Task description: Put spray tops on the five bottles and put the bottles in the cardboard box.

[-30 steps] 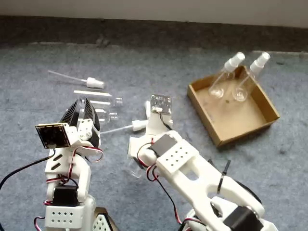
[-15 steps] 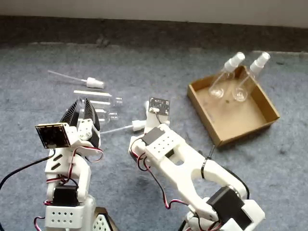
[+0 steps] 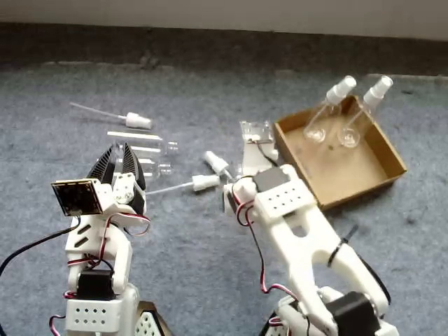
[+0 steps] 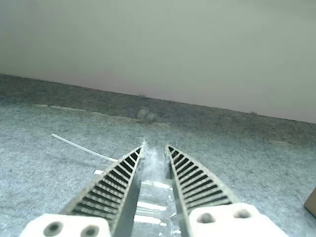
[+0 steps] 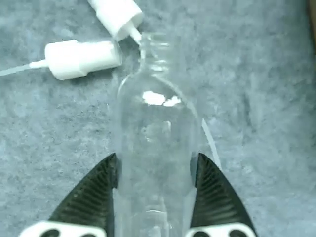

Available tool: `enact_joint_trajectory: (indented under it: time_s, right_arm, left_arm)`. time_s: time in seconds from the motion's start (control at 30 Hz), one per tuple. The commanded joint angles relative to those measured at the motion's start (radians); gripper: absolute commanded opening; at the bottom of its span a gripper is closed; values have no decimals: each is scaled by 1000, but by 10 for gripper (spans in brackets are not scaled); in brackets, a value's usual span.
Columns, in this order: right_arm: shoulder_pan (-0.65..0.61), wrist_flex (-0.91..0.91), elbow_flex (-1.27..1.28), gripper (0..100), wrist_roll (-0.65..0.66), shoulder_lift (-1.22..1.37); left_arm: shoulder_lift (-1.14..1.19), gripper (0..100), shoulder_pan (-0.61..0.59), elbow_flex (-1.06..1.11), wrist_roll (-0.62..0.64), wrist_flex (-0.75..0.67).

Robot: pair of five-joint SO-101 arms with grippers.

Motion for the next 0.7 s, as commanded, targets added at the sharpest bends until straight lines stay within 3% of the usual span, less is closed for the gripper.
enact_joint_trajectory:
  time_s: [0.0,0.2,0.43,0.67]
  right_arm:
    - [62,25,-38,7,264,-219]
    - [101,19,58,11,477,-403]
    - [136,-189,332,12,572,-417]
    - [271,-114,372,14,651,-415]
  left_arm:
    - [-13,30,-8,-54,-6,-25]
    - [-13,30,-7,-54,-5,-25]
    - [-13,30,41,-53,-8,-23]
    - [-13,30,51,-38,-8,-25]
